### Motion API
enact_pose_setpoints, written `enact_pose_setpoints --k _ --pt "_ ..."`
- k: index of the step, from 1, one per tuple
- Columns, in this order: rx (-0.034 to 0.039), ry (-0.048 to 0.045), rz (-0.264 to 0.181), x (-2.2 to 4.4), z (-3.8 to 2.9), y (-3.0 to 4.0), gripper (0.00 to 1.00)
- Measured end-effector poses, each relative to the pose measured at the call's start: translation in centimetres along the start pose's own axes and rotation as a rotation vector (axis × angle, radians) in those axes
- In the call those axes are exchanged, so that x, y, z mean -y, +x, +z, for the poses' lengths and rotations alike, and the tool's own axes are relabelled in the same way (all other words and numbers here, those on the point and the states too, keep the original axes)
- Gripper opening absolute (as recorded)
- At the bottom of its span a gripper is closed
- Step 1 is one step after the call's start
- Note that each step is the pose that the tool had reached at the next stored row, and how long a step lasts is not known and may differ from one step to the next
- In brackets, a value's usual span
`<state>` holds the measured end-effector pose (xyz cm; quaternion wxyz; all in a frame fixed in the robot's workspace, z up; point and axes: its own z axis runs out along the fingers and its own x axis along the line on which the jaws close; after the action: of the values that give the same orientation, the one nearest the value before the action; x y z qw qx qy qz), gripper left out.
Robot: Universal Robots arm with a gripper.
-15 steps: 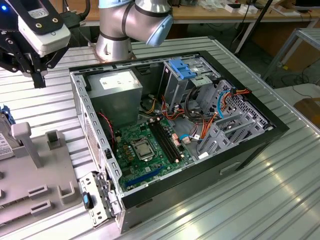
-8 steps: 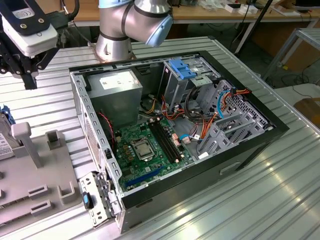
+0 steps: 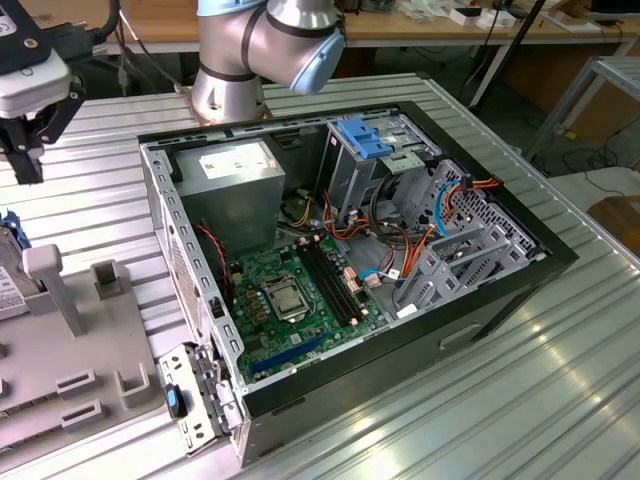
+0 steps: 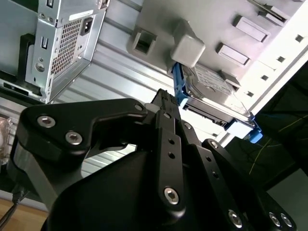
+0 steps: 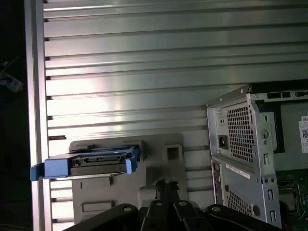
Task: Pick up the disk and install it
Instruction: 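Reach for the disk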
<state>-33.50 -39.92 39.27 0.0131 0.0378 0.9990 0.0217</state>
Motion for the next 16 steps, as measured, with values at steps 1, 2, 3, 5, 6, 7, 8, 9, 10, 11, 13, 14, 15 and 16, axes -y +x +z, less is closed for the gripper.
enact_pose_setpoints --k 1,2,3,5,6,7,8,9,10,11,13,14,15,16 --pt "0.0000 -0.0001 0.000 0.03 -0.01 0.42 0.11" --pt "-0.0001 0.0001 0.000 0.06 -0.02 0.79 0.11" --pt "-0.0001 0.0000 0.000 0.08 -0.03 1.05 0.11" --pt "-0.0001 0.0000 0.000 0.12 -0.04 1.67 0.11" --pt "0.0000 0.0000 0.000 0.16 -0.05 2.18 0.11" --pt "-0.0001 0.0000 0.000 0.20 -0.06 2.65 0.11" --pt "-0.0001 0.0000 0.000 0.23 -0.07 3.14 0.11" --pt "0.0000 0.0000 0.000 0.27 -0.07 3.70 0.11" --pt "0.0000 -0.0001 0.000 0.30 -0.08 4.20 0.11" --pt "0.0000 0.0000 0.000 0.32 -0.09 4.49 0.11" --pt "0.0000 0.0000 0.000 0.33 -0.09 5.02 0.11" --pt "0.0000 -0.0001 0.000 0.34 -0.09 5.31 0.11" --pt "0.0000 -0.0001 0.000 0.34 -0.09 5.63 0.11" --pt "-0.0001 0.0000 0.000 0.33 -0.10 5.86 0.11"
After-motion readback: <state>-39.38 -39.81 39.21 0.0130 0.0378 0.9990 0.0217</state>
